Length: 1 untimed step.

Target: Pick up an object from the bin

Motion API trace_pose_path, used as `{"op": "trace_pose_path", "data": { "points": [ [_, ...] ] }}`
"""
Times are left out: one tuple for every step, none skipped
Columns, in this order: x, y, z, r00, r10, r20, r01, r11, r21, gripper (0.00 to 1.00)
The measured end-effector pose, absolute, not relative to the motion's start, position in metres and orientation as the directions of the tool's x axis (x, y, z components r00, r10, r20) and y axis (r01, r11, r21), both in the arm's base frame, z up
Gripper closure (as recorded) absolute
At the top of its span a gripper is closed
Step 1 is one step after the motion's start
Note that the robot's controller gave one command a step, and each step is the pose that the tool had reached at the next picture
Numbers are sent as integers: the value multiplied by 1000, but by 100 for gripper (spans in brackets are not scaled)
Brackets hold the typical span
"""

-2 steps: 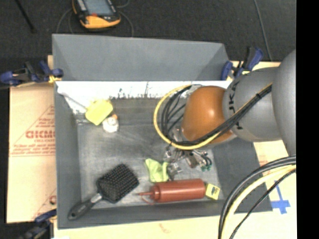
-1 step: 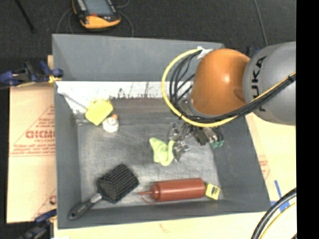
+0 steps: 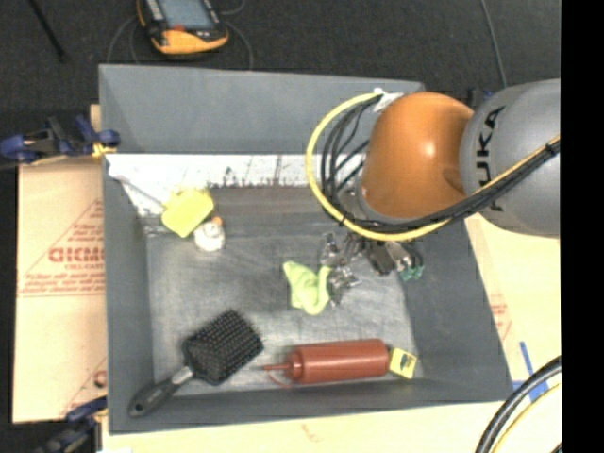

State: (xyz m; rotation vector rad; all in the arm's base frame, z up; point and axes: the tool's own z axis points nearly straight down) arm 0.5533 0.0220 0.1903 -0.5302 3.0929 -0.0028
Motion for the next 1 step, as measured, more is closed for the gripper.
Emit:
{"op": "trace_pose_path", "data": {
  "points": [
    [555,26,225,-944,-330,1,-330,944,-1,100]
  ]
}}
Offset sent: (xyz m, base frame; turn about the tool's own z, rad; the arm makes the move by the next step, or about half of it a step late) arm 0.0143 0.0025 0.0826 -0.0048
